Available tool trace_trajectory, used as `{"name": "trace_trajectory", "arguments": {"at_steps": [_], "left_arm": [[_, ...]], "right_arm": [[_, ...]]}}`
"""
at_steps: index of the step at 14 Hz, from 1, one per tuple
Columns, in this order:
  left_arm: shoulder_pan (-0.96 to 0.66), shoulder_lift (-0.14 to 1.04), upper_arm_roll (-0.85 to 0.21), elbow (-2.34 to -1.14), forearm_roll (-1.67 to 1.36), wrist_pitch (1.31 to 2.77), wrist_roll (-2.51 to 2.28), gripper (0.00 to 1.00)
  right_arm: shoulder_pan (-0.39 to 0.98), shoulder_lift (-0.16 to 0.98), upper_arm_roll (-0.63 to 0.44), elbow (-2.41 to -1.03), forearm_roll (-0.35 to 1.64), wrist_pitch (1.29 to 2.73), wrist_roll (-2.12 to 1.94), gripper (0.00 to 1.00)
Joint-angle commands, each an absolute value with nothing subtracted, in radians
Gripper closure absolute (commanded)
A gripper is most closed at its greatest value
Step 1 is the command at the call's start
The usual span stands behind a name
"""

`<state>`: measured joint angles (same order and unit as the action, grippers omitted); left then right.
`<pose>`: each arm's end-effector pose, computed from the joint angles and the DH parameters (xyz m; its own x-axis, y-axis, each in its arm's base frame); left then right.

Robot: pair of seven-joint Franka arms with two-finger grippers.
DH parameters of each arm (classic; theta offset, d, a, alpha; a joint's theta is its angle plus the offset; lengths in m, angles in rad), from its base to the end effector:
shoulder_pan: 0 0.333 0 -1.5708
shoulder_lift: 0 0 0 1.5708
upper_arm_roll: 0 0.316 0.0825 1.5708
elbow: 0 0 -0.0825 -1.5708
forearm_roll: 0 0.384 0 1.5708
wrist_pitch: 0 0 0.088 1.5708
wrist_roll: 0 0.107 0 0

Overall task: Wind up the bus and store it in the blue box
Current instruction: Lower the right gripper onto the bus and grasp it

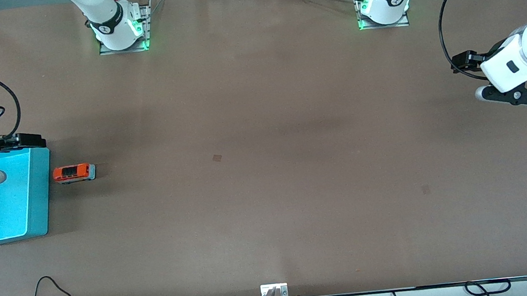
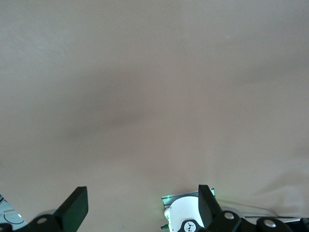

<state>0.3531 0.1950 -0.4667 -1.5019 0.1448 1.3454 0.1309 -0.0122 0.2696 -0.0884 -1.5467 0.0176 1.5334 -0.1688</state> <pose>0.5759 -0.0249 0.5405 0.9172 -0.2246 -0.3290 -0.2425 -0.9700 -0.0139 0.6083 -0.0541 0.4755 0.9589 0.0693 -0.2752 0.0604 -0.9974 -0.0404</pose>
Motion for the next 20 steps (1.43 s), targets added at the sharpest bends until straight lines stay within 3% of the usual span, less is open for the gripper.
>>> {"name": "trace_trajectory", "arguments": {"at_steps": [1,3,5,7,12,20], "left_arm": [[0.278,0.189,-0.393,-1.476,0.111,1.397,0.089,0.00],[0.087,0.099,-0.147,-1.581,0.039,1.561,0.025,0.00],[0.007,-0.022,-0.054,-1.739,-0.032,1.687,0.000,0.00],[-0.066,-0.086,0.018,-1.808,-0.028,1.726,0.008,0.00],[-0.060,-0.063,-0.005,-1.781,0.012,1.680,0.003,0.00],[-0.069,-0.057,-0.038,-1.741,0.063,1.641,0.003,0.00]], "right_arm": [[-0.050,0.250,-0.081,-1.659,0.046,1.583,-0.373,0.00],[-0.104,0.255,-0.043,-1.739,0.041,1.676,-0.571,0.00],[-0.149,0.259,0.009,-1.814,0.011,1.776,-0.761,0.00],[-0.199,0.262,0.070,-1.905,-0.058,1.961,-1.011,0.00],[-0.224,0.353,0.095,-1.962,-0.064,2.256,-1.463,0.00],[-0.259,0.446,0.095,-2.006,-0.066,2.395,-1.651,0.00]]}}
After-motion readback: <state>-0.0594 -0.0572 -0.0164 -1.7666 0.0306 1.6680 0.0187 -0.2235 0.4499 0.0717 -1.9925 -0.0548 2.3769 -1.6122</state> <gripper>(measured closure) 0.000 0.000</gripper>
